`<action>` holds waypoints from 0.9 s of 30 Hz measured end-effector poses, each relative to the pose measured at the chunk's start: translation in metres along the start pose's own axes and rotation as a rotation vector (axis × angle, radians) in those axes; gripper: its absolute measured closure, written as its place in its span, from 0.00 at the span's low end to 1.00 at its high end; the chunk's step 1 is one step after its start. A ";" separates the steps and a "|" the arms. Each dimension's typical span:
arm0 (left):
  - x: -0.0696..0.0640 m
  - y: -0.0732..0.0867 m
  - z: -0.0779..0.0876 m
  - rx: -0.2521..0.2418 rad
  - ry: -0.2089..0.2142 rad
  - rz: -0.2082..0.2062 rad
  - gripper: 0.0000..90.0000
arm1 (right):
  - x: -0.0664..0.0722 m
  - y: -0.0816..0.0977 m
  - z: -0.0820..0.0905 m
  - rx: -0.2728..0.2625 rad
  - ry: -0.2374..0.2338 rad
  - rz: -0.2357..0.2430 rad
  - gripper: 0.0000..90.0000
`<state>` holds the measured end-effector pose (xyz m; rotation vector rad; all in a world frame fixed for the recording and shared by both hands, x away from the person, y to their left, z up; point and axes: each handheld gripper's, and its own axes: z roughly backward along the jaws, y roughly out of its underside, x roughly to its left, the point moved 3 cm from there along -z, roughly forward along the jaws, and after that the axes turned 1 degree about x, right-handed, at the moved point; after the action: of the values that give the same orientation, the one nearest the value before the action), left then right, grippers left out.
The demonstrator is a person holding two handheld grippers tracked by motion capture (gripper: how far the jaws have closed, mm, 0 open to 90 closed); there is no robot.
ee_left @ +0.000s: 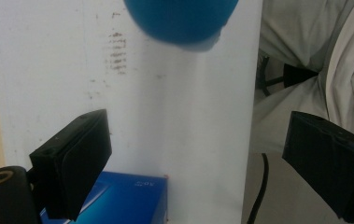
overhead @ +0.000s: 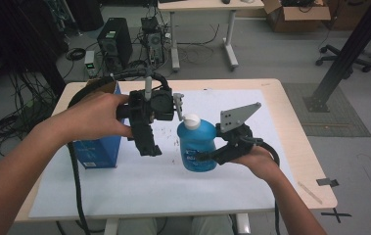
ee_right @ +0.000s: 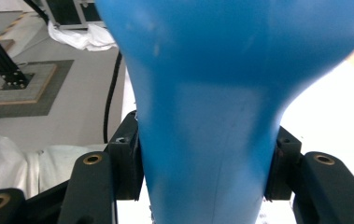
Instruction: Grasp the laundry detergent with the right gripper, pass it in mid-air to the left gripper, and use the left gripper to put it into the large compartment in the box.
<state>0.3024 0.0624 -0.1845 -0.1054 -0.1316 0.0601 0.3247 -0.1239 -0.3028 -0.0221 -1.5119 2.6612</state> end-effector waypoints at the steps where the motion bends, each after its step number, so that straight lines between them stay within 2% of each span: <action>1: 0.000 -0.001 0.001 -0.002 0.001 -0.001 0.09 | 0.000 -0.001 -0.002 0.000 -0.007 0.000 0.49; 9: 0.001 -0.005 0.005 0.004 0.003 -0.004 0.09 | 0.002 -0.011 -0.024 0.009 -0.055 0.017 0.49; 19: 0.002 -0.009 -0.001 0.017 0.016 -0.009 0.09 | 0.006 -0.021 -0.052 0.023 -0.110 0.043 0.49; 27: 0.004 -0.011 -0.009 0.024 0.034 -0.011 0.09 | 0.004 -0.024 -0.061 0.020 -0.115 0.045 0.49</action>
<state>0.3086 0.0509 -0.1920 -0.0815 -0.0975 0.0492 0.3252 -0.0587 -0.3132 0.1012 -1.5340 2.7566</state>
